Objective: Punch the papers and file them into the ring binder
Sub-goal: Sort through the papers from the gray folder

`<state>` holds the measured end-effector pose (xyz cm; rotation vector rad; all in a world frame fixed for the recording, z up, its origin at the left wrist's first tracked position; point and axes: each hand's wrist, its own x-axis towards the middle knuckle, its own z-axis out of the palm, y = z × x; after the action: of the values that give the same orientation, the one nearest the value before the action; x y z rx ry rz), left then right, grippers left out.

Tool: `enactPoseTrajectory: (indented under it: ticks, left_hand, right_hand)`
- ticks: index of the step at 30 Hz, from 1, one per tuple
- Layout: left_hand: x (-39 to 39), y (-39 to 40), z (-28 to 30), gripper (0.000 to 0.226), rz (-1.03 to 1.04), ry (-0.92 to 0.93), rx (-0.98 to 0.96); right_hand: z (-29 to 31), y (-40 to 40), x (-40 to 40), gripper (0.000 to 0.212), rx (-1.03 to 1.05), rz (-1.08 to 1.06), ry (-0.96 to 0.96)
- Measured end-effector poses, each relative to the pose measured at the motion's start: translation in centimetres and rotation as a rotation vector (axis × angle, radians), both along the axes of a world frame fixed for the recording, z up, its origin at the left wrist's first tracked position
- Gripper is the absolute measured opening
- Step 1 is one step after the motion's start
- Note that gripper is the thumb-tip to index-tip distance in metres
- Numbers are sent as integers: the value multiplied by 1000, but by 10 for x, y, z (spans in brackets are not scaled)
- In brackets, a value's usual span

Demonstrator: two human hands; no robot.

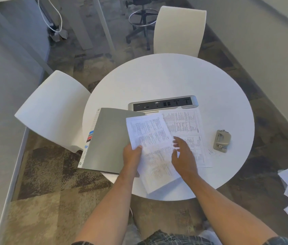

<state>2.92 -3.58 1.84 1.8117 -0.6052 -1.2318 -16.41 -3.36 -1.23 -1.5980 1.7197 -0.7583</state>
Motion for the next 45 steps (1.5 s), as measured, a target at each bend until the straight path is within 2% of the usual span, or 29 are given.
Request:
enactPoseTrajectory:
  ticks: [2,6,11,16,21,25,28,33,39,41,43,45]
  left_hand:
    - [12,-2,-3,25,26,-14,-25]
    - [31,-7,-10,25,96,-41,-9]
    - [48,-13,-20,29,117,-78,11]
    - [62,-18,-23,31,137,-69,-14]
    - [77,-19,-20,32,220,-7,-20]
    - [89,-21,-21,25,281,37,-19]
    - [94,-22,-19,32,317,42,-11]
    - [98,-23,-13,39,358,14,-26]
    - [102,-18,-8,34,237,-73,0]
    - [102,-15,-6,33,185,-114,12]
    - [102,-12,-2,31,130,-154,9]
    - [101,-10,2,30,89,-198,9]
  right_hand:
    - [-6,0,-3,52,96,-70,50]
    - [-22,4,-7,58,229,5,219]
    - [-45,14,-9,63,96,175,520]
    - [-50,17,-2,84,4,116,595]
    - [-50,21,7,104,14,126,658]
    - [-49,25,9,94,12,138,683]
    - [-48,27,10,87,11,157,708]
    - [-45,27,10,97,25,219,782]
    - [-47,27,22,54,129,353,932]
    - [-41,24,19,46,129,385,953]
    - [-36,19,13,51,142,405,914]
    - [-29,15,7,66,161,441,890]
